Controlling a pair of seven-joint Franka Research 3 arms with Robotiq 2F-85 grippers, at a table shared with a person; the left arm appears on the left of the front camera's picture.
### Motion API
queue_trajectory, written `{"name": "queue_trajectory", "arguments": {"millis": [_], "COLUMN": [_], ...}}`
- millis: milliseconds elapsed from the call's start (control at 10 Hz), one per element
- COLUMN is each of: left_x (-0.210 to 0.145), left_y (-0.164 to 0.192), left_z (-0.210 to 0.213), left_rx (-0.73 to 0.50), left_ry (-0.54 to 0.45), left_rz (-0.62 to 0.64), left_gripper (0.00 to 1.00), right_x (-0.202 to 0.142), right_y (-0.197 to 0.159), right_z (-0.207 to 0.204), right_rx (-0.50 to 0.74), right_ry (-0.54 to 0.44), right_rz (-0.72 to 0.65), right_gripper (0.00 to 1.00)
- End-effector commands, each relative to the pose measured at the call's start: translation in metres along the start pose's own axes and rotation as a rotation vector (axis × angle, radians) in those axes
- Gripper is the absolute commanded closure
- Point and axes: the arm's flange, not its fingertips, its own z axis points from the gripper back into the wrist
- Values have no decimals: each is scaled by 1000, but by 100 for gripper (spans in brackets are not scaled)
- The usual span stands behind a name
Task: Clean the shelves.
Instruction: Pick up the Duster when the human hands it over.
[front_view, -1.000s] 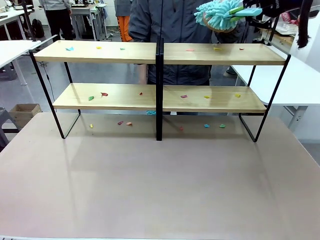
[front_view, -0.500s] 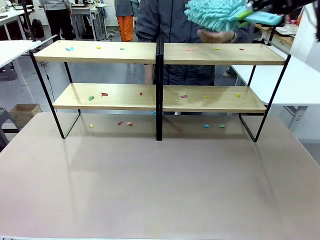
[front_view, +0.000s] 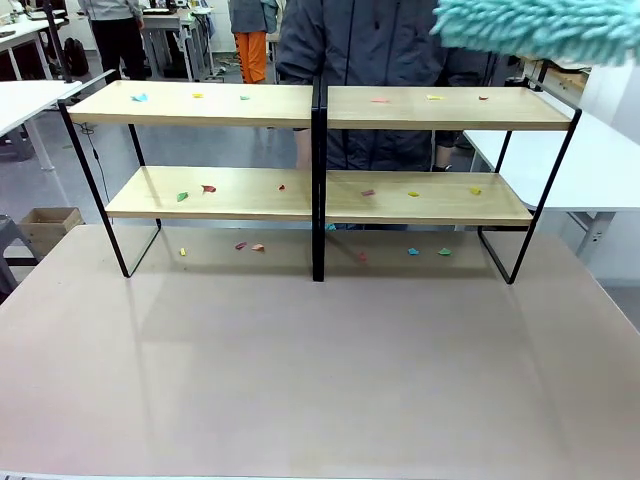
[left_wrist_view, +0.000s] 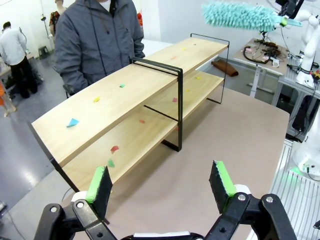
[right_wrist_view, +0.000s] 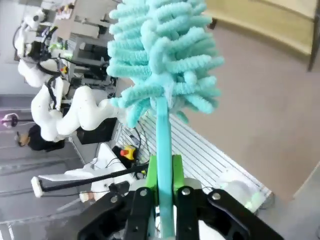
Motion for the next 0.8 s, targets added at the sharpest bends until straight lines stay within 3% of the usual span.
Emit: {"name": "queue_trajectory", "arguments": {"millis": [0,100,300,500,700], "left_x": [-1,-1,-1,-1,-1], "left_y": [0,0,0,0,0], "left_z": [-1,-1,-1,-1,-1], "left_rx": [-7,-7,-7,-7,-7], "left_ry": [-1,-1,-1,-1,-1], "left_rz": [-1,-1,-1,-1,-1], "left_gripper": [0,0,0,0,0], "right_x": [-24,-53,-101,-137,-144], "right_y": [-24,-42,-76,-102,-102], "right_z": [55,92,143,152,142], "right_rx": [40,72,100,102,88], "right_ry": [-42,-24,-141,-220,-180], "right_rz": [92,66,-60,-156,-125], "right_gripper": [100,100,100,100,100]}}
